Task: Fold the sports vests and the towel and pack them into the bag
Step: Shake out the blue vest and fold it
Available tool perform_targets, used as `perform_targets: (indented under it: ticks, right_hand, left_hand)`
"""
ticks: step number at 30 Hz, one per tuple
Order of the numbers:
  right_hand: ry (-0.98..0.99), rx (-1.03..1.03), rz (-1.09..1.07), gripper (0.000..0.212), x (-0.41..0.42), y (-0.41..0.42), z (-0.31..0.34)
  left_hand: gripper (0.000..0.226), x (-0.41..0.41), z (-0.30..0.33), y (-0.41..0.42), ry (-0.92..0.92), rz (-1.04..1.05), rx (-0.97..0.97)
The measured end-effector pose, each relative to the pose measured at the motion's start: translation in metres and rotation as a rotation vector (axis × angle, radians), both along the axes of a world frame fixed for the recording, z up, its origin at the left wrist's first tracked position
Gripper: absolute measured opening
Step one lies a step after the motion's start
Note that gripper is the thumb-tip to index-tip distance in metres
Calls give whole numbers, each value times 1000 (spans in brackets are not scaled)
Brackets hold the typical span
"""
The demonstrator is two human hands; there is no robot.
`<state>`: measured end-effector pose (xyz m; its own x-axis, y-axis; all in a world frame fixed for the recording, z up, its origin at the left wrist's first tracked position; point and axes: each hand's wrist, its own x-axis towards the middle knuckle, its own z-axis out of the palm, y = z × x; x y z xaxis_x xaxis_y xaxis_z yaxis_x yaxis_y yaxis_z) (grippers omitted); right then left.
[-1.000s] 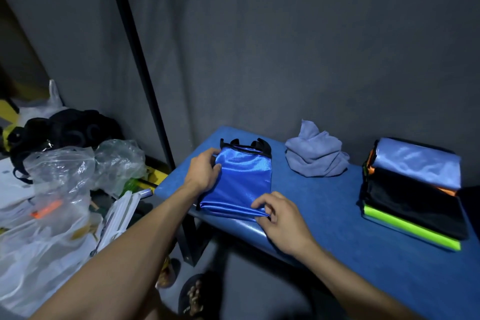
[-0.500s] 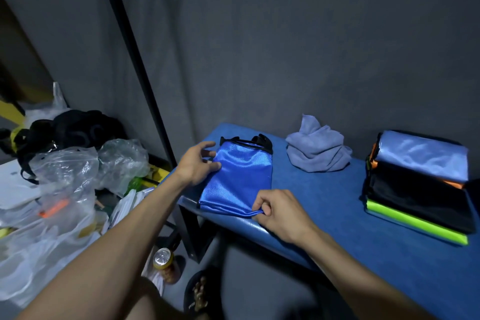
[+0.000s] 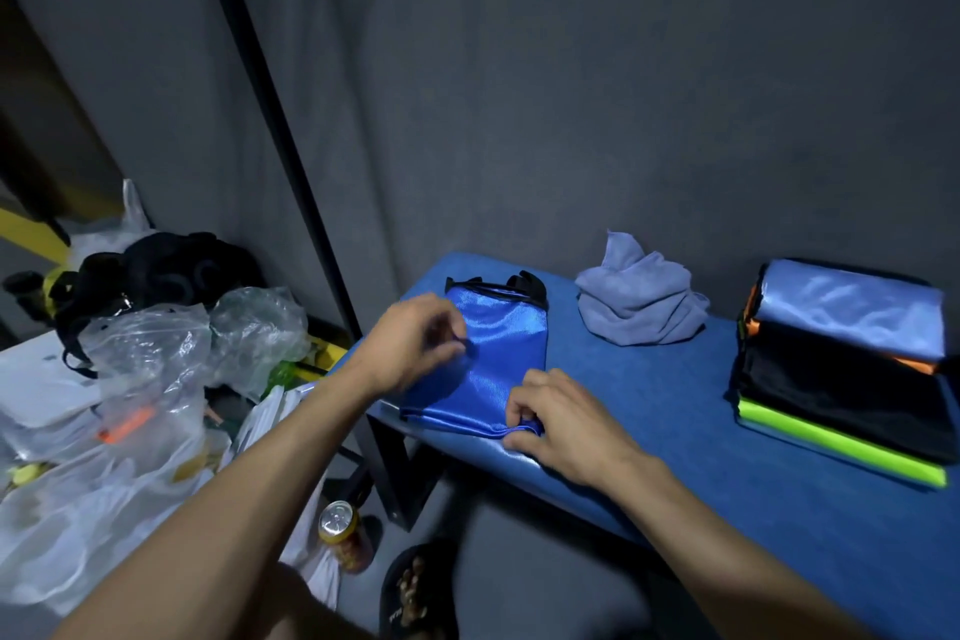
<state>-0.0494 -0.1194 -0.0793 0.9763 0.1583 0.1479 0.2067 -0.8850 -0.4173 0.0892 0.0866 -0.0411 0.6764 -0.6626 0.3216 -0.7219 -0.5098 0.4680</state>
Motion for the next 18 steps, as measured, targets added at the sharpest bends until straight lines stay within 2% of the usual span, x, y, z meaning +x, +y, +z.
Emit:
perform_targets:
  ticks: [1,3,5,11,15,18]
  right_hand:
    - [-5,-55,27,21,0,-2,3]
    - [-9,-146,68,23,-2,-6,11]
    - [-29,-203,104,21,-4,-9,14]
    - [-216,-329,120,7,-9,-12,-3]
    - [-158,-192,95,18,-13,-24,2]
    - [-114,-135,94,20,-20,-33,5]
  left_hand:
    - [24,-7,4,0,102,-96,121]
    - [44,-18,2,-1,246,-195,435]
    - [57,-21,-9,-1,197,-208,585]
    - [56,-32,-22,-2,-124,-177,654]
    - [60,-47,-25,-1,-170,-191,609]
    - [53,-56,-29,0,-225,-186,540]
